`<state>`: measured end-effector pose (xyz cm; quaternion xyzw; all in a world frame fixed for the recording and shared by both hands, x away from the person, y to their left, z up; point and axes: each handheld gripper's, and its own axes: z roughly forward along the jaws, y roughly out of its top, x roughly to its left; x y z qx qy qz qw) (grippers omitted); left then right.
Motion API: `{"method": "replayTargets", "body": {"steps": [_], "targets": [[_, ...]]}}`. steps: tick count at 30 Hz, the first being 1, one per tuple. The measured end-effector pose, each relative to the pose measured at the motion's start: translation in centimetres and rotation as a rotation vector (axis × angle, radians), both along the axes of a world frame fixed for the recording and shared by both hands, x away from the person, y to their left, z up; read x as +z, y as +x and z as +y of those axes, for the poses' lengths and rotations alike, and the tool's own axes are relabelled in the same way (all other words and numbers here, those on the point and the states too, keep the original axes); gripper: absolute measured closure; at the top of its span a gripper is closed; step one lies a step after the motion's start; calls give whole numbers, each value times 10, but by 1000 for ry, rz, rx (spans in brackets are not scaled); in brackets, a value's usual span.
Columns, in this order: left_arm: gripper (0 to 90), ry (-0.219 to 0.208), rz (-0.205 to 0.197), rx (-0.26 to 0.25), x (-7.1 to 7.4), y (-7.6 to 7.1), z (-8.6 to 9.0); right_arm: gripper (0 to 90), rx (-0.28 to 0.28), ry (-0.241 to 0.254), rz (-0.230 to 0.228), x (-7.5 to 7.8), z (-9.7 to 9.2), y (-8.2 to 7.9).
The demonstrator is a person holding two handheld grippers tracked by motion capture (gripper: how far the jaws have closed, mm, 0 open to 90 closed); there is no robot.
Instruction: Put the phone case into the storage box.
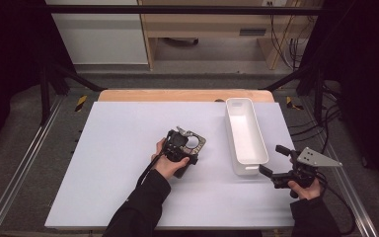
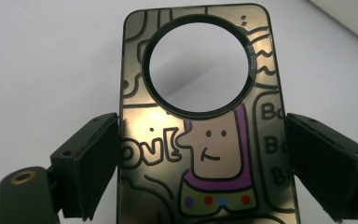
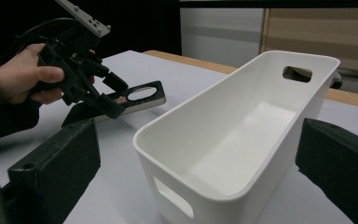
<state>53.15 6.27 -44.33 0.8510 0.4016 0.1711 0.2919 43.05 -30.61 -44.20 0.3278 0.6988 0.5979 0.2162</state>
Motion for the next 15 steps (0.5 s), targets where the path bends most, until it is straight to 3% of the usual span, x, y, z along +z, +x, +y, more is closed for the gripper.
{"method": "replayTargets", "body": {"steps": [15], "targets": [[116,-40,-41,-82,26,-22,11,4,1,-9,-5,1,1,0]]}}
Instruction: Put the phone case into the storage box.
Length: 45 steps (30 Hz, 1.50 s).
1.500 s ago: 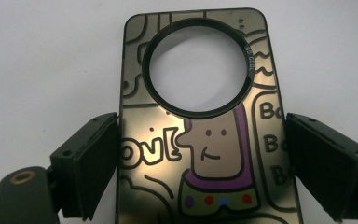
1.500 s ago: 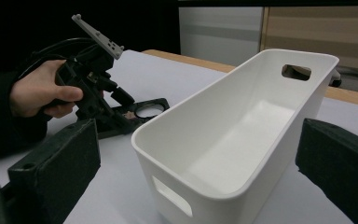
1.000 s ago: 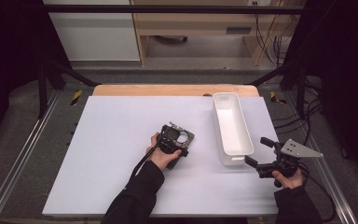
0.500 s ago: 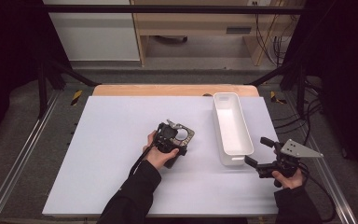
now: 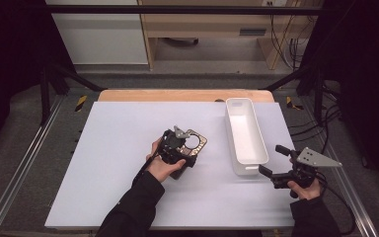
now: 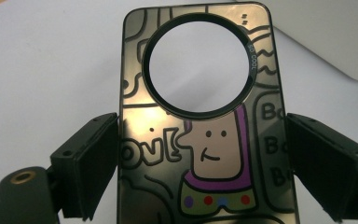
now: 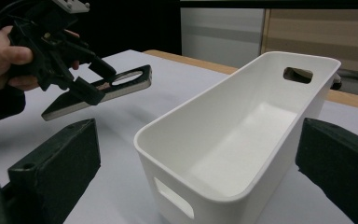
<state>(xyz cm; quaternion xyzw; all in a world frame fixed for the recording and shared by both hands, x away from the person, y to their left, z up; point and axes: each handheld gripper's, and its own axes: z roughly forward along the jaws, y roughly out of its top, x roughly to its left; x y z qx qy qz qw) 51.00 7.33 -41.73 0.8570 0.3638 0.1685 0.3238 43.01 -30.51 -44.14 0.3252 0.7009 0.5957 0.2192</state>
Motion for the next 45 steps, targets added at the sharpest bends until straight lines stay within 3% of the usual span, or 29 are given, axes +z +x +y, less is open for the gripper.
{"method": "replayTargets", "body": {"steps": [16,29,45], "targets": [[116,-38,-26,-78,16,-21,23,5,5,-3,0,1,1,0],[116,-58,-34,-132,18,-32,41,4,18,-15,-12,4,6,-1],[115,-90,-31,-199,22,-44,58,4,83,-56,-27,11,23,-5]]}}
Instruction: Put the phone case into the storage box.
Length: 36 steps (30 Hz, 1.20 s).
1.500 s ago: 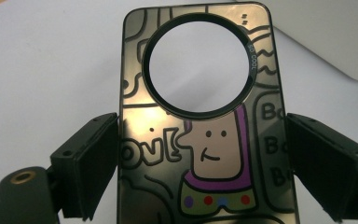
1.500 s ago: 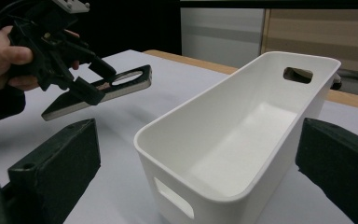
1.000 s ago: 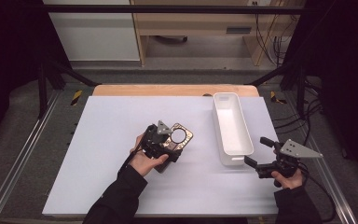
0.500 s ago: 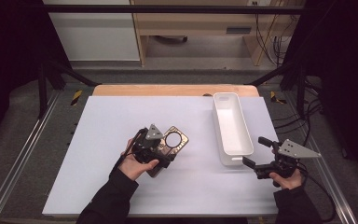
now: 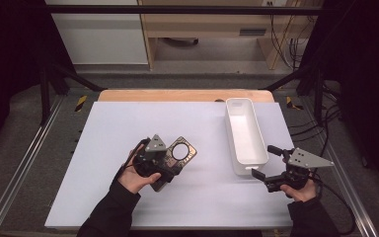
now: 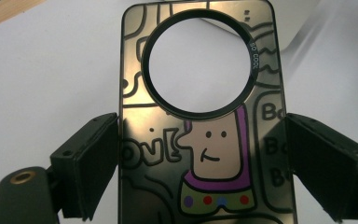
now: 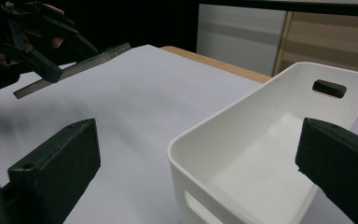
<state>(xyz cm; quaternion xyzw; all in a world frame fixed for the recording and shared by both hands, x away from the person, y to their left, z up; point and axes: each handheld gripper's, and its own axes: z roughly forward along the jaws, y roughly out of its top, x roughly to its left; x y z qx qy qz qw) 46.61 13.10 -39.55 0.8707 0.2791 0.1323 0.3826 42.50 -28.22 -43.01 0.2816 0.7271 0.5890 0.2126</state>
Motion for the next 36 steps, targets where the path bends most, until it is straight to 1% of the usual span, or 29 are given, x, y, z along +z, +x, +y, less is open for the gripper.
{"method": "replayTargets", "body": {"steps": [1,4,7,12,15,18,19,21,22,25,36], "targets": [[116,1,3,-11,0,-1,0,4,3,-4,-1,0,1,0],[116,3,1,-19,-1,-2,-1,4,16,-11,-2,1,4,-1],[115,11,1,-42,-2,-4,-2,4,30,-20,-3,2,8,-1],[116,16,3,-65,-3,-7,-5,5,48,-31,0,2,12,-2],[116,23,5,-96,-4,-9,-9,5,72,-44,2,3,17,-2],[116,23,6,-105,-4,-10,-11,5,84,-52,4,3,20,-2],[116,26,6,-115,-4,-11,-12,5,99,-62,6,3,23,-3],[116,29,5,-121,-4,-11,-13,5,105,-67,6,3,25,-3],[116,28,7,-129,-4,-12,-15,4,124,-74,4,4,29,-3],[116,34,7,-141,-4,-14,-17,5,140,-83,5,4,34,-3],[116,46,8,-185,-4,-16,-24,5,174,-105,14,3,43,-2]]}}
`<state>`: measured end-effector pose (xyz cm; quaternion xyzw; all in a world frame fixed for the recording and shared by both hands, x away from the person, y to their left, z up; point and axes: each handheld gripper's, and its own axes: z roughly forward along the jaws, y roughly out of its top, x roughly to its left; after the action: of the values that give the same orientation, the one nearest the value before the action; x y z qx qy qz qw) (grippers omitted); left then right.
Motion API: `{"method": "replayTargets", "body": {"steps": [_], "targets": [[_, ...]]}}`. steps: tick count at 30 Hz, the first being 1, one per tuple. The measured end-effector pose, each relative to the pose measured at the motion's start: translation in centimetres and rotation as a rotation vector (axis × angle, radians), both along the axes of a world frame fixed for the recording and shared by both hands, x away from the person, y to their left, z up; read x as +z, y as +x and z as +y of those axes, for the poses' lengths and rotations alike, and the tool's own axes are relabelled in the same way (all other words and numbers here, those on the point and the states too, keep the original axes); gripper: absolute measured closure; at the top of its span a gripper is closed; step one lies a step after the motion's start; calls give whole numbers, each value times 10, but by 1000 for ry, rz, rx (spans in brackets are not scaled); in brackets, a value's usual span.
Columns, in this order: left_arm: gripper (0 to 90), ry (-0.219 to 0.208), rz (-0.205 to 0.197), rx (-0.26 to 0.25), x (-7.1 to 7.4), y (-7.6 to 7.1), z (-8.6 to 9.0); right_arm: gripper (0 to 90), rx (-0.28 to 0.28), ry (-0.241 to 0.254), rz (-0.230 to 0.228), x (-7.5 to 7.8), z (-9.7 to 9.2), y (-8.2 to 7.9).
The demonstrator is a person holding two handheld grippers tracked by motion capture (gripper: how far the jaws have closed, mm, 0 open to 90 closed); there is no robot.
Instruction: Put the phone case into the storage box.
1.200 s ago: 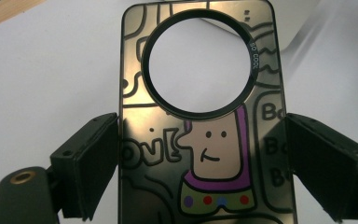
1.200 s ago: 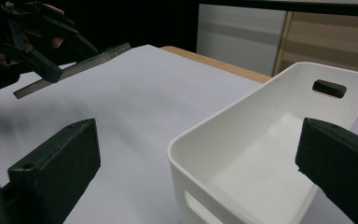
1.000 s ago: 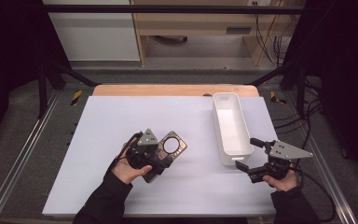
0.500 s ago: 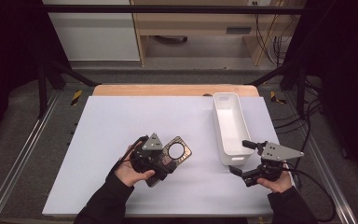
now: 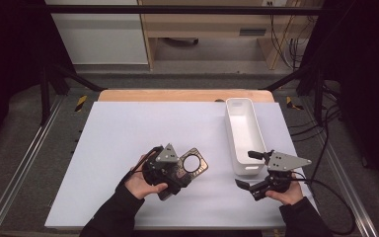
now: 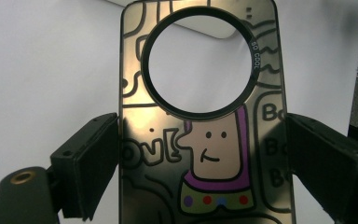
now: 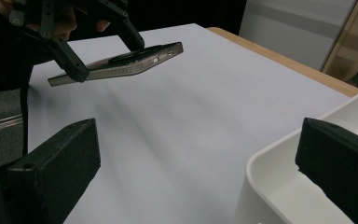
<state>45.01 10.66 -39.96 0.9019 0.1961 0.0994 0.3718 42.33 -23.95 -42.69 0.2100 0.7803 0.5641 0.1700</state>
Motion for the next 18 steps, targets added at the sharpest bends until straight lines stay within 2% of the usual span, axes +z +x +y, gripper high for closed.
{"method": "replayTargets", "body": {"steps": [8,18], "targets": [[116,12,3,-22,-1,-1,-5,5,26,-13,6,2,7,1],[116,37,3,-74,-2,-2,-15,6,73,-45,11,2,19,3]]}}
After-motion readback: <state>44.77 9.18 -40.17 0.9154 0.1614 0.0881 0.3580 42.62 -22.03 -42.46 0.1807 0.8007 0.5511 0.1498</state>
